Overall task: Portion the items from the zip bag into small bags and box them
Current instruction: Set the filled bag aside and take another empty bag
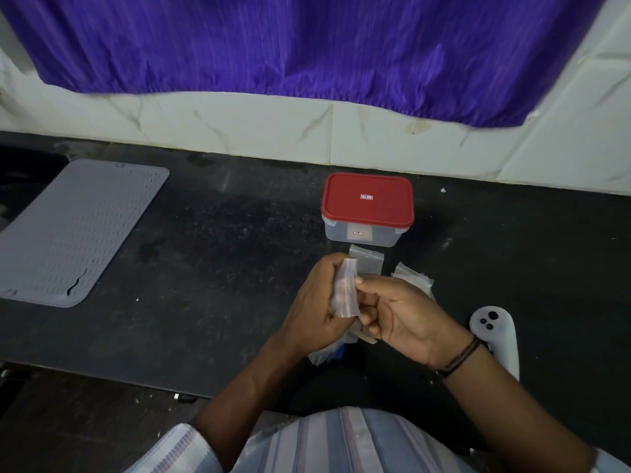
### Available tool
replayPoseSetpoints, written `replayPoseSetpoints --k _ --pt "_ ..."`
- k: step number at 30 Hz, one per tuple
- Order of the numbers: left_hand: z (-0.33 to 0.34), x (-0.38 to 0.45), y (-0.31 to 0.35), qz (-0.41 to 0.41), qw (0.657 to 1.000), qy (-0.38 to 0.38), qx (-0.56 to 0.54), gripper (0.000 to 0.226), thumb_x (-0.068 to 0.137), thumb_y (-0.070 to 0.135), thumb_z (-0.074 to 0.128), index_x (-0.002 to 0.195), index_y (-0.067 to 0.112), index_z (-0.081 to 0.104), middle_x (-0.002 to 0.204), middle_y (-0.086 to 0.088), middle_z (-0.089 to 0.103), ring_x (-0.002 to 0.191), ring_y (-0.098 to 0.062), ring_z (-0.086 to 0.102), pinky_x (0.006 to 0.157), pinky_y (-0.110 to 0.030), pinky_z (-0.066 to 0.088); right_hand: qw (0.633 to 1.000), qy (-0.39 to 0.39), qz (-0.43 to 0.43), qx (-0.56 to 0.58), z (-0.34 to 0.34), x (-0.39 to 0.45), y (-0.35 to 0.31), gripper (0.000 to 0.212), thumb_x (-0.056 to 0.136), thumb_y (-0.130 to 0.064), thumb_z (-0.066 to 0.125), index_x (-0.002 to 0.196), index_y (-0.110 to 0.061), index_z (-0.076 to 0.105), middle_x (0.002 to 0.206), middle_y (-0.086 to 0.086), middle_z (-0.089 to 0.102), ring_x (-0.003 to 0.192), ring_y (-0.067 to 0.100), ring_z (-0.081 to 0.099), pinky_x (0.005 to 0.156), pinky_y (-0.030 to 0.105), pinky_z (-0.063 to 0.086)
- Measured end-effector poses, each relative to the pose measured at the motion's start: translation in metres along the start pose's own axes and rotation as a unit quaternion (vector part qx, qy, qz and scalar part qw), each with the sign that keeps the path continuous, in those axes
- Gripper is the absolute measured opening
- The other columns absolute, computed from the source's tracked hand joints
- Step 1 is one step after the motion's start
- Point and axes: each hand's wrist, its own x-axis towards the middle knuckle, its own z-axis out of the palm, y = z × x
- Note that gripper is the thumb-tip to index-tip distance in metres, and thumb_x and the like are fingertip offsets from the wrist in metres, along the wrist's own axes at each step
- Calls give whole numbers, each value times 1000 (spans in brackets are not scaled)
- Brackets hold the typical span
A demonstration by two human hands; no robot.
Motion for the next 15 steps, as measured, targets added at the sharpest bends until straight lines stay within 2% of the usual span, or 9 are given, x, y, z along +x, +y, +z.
replayPoseSetpoints --k 2,4,6,8,11,15 --pt "-1 2 1 9 1000 -11 22 48 80 28 64 122 25 42 102 -1 56 89 -14 58 77 -26 48 998 31 -39 -48 3 1 1 14 90 -10 59 101 -10 67 72 6 62 52 9 48 47 22 34" --pt "-1 3 3 7 999 -11 48 50 78 33 65 123 29 41 104 3 54 92 -9 56 80 -17 43 982 90 -107 -123 5 0 3 15 89 -3 57 100 -15 59 71 7 58 53 9 50 46 22 37" --pt "-2 3 4 -7 998 3 67 51 78 38 61 123 28 40 107 4 53 92 -5 53 80 -10 39 938 133 -211 -241 6 0 2 20 89 0 55 90 -21 54 74 3 60 58 8 54 49 17 40" --pt "-2 3 4 -10 996 10 85 51 78 40 58 124 25 40 108 6 52 93 -6 53 81 -9 37 902 133 -270 -310 6 2 0 25 89 0 56 82 -24 60 73 -8 62 61 2 55 52 13 40" --pt "-5 5 3 -1 994 6 108 46 80 37 57 122 22 45 107 10 50 94 -5 52 80 -14 39 880 147 -268 -364 4 7 0 23 88 -3 60 85 -25 69 78 -10 67 70 2 61 62 17 48" --pt "-8 4 1 6 991 -4 137 53 79 38 60 126 18 47 108 6 55 95 -6 53 81 -22 44 885 103 -244 -383 2 7 -6 20 87 -6 65 95 -23 74 87 -10 71 82 1 66 74 19 53"
